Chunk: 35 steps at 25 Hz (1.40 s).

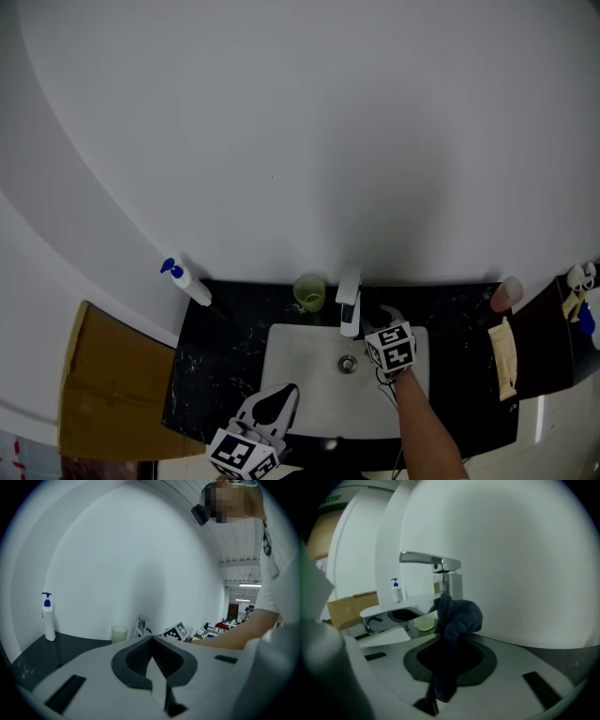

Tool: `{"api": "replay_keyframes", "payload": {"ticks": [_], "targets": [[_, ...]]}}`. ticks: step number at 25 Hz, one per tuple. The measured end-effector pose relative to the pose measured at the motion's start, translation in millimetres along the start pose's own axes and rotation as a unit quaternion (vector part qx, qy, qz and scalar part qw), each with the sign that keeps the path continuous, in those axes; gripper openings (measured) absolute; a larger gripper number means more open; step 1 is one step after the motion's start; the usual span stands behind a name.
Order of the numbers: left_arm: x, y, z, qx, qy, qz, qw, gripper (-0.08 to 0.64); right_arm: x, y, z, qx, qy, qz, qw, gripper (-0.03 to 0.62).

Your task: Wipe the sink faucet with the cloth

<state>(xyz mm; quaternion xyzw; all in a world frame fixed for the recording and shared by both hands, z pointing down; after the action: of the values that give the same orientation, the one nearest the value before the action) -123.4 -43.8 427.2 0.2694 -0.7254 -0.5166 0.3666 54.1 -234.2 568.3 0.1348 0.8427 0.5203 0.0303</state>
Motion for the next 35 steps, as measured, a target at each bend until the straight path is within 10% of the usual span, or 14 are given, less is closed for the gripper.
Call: {"api": "replay_keyframes", "payload": {"ticks": [8, 19, 30, 35], "targets": [[4.9, 0.8, -5.3, 0.004, -0.007, -0.001, 1.0, 0.0, 65.7, 11.4, 0.3, -0.01, -0.11, 0.09, 0.99, 0.058], [11.5, 2.9, -8.3, 0.008, -0.008, 0.002, 0.9999, 0.0, -20.3, 12.7, -6.1, 0.035, 0.01, 0.067, 0.997, 0.058], [9.1, 2.3, -8.7, 0.008, -0.008, 0.001, 0.9999, 0.0, 67.5, 7.8, -1.9, 0.0, -0.109, 0.147, 0.983, 0.058], [14.4, 2.8, -1.0, 0.008, -0.014, 0.003, 0.9999, 0.0, 43.0, 7.0, -8.9, 0.019, -0.074, 0.099, 0.992, 0.058]]}}
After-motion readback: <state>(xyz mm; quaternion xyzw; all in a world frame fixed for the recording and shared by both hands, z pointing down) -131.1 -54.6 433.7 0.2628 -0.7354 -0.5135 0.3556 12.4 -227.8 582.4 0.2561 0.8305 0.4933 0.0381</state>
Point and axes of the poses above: the fingertips, and each gripper's own axes: z backward along the fingers, x to its left, y out of its underside, the point moved 3 cm from there along z, backward along the fingers, and after that the axes turned 15 degrees about y, right-handed, at the moved point
